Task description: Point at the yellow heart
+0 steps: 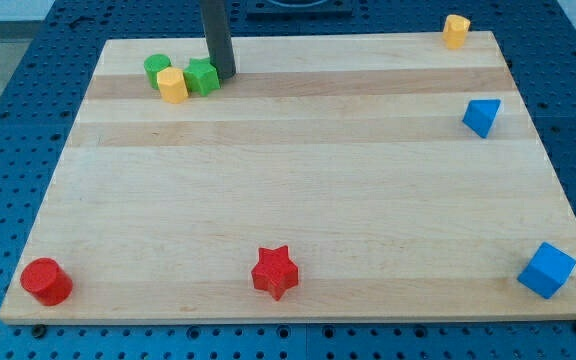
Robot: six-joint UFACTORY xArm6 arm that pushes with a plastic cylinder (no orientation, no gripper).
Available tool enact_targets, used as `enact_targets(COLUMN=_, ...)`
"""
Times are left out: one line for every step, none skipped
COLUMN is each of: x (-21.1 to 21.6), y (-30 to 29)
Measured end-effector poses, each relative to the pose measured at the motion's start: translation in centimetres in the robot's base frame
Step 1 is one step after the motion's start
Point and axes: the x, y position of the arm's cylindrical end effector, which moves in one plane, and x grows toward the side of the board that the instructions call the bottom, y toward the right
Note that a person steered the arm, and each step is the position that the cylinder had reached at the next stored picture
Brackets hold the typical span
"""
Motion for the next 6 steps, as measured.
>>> enact_targets(x=0.0, y=0.0)
enact_targets(x=0.7, y=4.1)
enact_targets(x=2.1, y=10.1)
enact_targets(x=2.3, y=15.6)
enact_targets(x=2.1, y=22.1)
enact_targets(x=1.6, y=28.8)
